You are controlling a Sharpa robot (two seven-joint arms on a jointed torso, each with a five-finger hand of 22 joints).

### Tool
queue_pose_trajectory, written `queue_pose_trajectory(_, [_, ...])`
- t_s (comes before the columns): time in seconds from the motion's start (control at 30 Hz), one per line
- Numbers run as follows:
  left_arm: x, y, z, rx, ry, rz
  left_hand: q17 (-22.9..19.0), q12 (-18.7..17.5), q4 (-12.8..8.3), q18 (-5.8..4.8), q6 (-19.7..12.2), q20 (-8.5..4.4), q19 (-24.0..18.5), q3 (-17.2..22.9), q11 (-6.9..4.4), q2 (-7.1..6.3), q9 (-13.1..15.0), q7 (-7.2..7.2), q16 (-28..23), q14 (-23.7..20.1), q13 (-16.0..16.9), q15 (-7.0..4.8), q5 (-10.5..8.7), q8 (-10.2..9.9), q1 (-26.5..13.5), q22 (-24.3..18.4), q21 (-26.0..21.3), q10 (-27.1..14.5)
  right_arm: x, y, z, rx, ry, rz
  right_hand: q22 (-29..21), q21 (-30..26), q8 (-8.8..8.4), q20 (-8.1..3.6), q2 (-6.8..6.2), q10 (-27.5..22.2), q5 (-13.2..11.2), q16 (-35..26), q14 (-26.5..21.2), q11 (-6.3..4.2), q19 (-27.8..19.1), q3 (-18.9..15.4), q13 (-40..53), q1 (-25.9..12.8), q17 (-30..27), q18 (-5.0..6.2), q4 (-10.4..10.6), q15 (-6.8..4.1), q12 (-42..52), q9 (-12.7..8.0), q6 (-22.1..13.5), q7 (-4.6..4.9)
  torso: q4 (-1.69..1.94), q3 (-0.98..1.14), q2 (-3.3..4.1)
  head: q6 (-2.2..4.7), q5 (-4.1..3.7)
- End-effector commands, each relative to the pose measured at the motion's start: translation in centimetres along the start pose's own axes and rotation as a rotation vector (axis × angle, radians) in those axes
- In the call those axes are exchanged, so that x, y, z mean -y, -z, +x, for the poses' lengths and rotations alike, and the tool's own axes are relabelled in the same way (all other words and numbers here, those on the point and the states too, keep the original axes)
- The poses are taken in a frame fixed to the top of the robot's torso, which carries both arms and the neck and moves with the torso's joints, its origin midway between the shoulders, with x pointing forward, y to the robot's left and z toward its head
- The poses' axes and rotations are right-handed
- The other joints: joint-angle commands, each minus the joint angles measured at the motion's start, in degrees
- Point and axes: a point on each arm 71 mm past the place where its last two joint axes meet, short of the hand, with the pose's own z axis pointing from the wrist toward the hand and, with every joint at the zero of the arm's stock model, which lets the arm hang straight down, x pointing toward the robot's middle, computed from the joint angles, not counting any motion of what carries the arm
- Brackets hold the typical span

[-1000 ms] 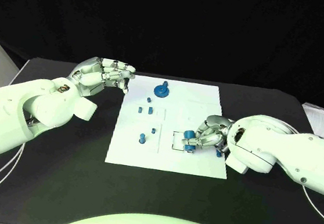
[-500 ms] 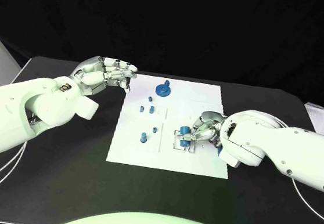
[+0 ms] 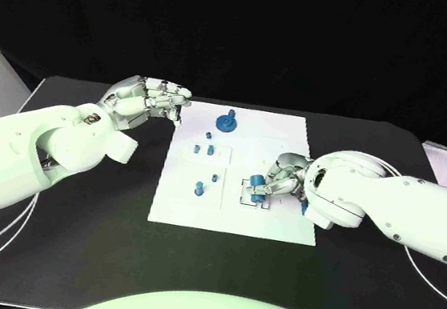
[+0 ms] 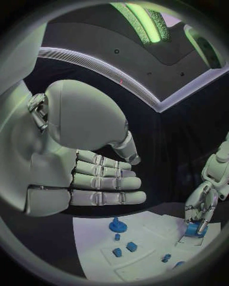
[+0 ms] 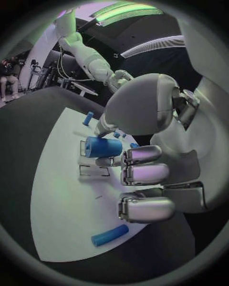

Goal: Assemble the parts on the task board

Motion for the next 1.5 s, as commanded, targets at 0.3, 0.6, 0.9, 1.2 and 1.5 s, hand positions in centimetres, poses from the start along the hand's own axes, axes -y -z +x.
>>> queue_pose_trajectory(0.3, [0.10, 0.02, 0.20, -0.022, 0.003, 0.007, 0.05, -0.23, 0.15, 0.76, 0.01, 0.06, 0.12, -0.09, 0.18, 0.14, -0.06, 0.33, 0.22, -0.53, 0.05, 0.05, 0.20, -0.27, 0.00, -0.08, -0.20, 0.30, 0.02, -0.16, 0.36, -0.017, 0.058, 0.006, 11.99, -0.06, -0.20, -0.36, 0.00, 5.55, -0.47, 0.06, 5.17, -0.16, 5.29, -0.49, 14.59, -0.79, 10.37, -0.25, 0.01, -0.27, -0.35, 0.12, -0.17, 0.27, 0.01, 0.05, 0.05, 0.00, 0.15])
queue_pose_trajectory(0.6, [0.10, 0.03, 0.18, -0.022, 0.003, 0.007, 0.18, -0.29, 0.17, 0.75, 0.01, 0.06, 0.13, -0.08, 0.19, 0.11, -0.07, 0.35, 0.27, -0.60, 0.08, 0.06, 0.20, -0.30, 0.03, -0.09, -0.24, 0.31, -0.21, -0.28, 0.78, -0.031, 0.062, 0.001, 11.97, -0.12, -0.14, -0.36, -0.02, 5.52, -0.61, 0.05, 5.17, -0.17, 5.28, -0.62, 14.56, -1.27, 10.37, -0.24, 0.03, -0.28, -0.40, 0.19, -0.13, 0.26, 0.07, 0.01, 0.09, 0.00, 0.27])
queue_pose_trajectory(0.9, [0.09, 0.02, 0.21, -0.023, 0.004, 0.007, 0.18, -0.29, 0.17, 0.75, 0.01, 0.06, 0.13, -0.08, 0.19, 0.11, -0.07, 0.35, 0.27, -0.60, 0.08, 0.06, 0.20, -0.30, 0.03, -0.09, -0.24, 0.31, -0.19, -0.58, 0.40, 0.020, 0.027, 0.003, 12.01, -0.07, 0.04, -0.38, -0.14, 5.48, -1.02, 0.05, 5.17, -0.23, 5.28, -1.15, 14.52, -2.47, 10.39, -0.25, 0.05, -0.32, -0.44, 0.38, -0.03, 0.18, 0.05, 0.03, 0.02, 0.00, 0.32])
queue_pose_trajectory(1.2, [0.11, 0.05, 0.16, -0.021, 0.003, 0.006, 0.26, -0.33, 0.23, 0.75, 0.01, 0.06, 0.14, -0.07, 0.20, 0.12, -0.07, 0.36, 0.29, -0.64, 0.10, 0.07, 0.20, -0.31, 0.01, -0.11, -0.27, 0.31, -0.35, -0.72, 0.16, 0.060, 0.009, -0.001, 11.93, -0.35, 0.38, -0.48, -0.07, 5.38, -2.08, -0.06, 5.14, -0.33, 5.26, -3.15, 14.41, -4.68, 10.23, -0.20, 0.02, -0.42, -0.60, 0.93, -0.26, 0.08, 0.03, 0.01, 0.09, 0.00, 0.37])
queue_pose_trajectory(1.5, [0.11, 0.06, 0.14, -0.021, 0.002, 0.006, 0.26, -0.33, 0.23, 0.75, 0.01, 0.06, 0.14, -0.07, 0.20, 0.12, -0.07, 0.36, 0.29, -0.64, 0.10, 0.07, 0.20, -0.31, 0.01, -0.11, -0.27, 0.31, -0.62, -0.69, 0.23, 0.080, 0.001, -0.011, 12.03, -0.13, 0.58, -0.50, 0.57, 5.42, -2.76, -0.01, 5.16, -0.39, 5.28, -3.58, 14.46, -5.27, 10.34, -0.24, 0.11, -0.45, -0.54, 1.11, -0.13, 0.02, -0.06, 0.04, 0.02, 0.00, 0.32])
